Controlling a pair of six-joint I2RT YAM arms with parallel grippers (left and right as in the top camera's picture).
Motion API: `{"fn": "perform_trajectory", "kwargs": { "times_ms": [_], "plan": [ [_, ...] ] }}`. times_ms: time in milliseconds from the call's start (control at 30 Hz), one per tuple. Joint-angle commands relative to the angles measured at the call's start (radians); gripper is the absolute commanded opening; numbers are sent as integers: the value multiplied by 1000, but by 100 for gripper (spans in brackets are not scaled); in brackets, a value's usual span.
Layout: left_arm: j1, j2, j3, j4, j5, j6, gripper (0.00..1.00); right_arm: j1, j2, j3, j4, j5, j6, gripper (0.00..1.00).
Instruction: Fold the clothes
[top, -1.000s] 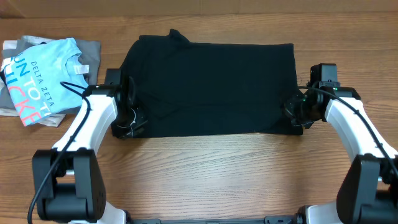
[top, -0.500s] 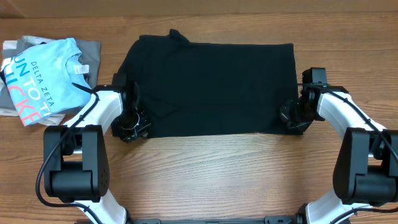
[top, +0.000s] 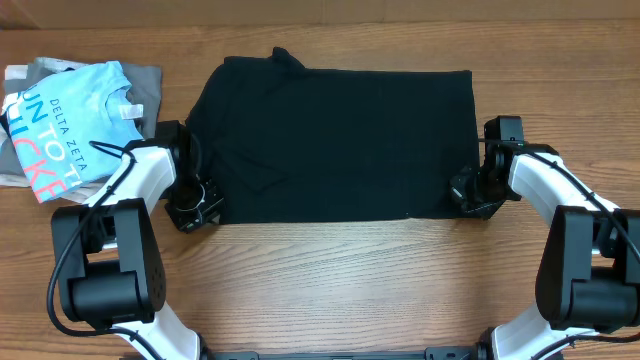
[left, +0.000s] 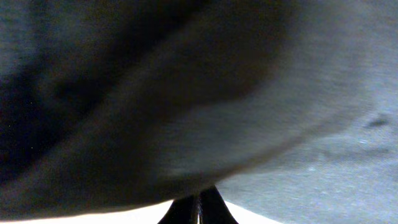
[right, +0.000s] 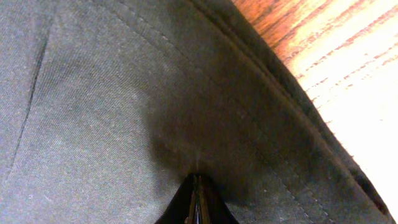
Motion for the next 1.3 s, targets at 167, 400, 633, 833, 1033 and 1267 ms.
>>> {"fn": "perform_trajectory", "kwargs": {
  "times_ms": [167, 400, 633, 833, 1033, 1267],
  "plan": [
    [14, 27, -9, -23, -98, 22, 4, -5, -1, -24, -46, 132, 90, 4],
    [11, -9, 53, -89, -134, 19, 4, -5, -93, 34, -158, 288, 156, 4],
    [3, -125, 183, -178, -193, 19, 20, -4, -224, 146, -218, 274, 74, 65],
    [-44, -160, 241, -100, 118, 195, 100, 0, -234, 179, -138, -58, -135, 88],
    [-149, -135, 241, -68, 147, 98, 100, 9, -234, 179, -122, -93, -137, 88],
    [-265, -83, 241, -50, -2, -155, 100, 21, -234, 179, -122, -92, -137, 88]
  ]
}}
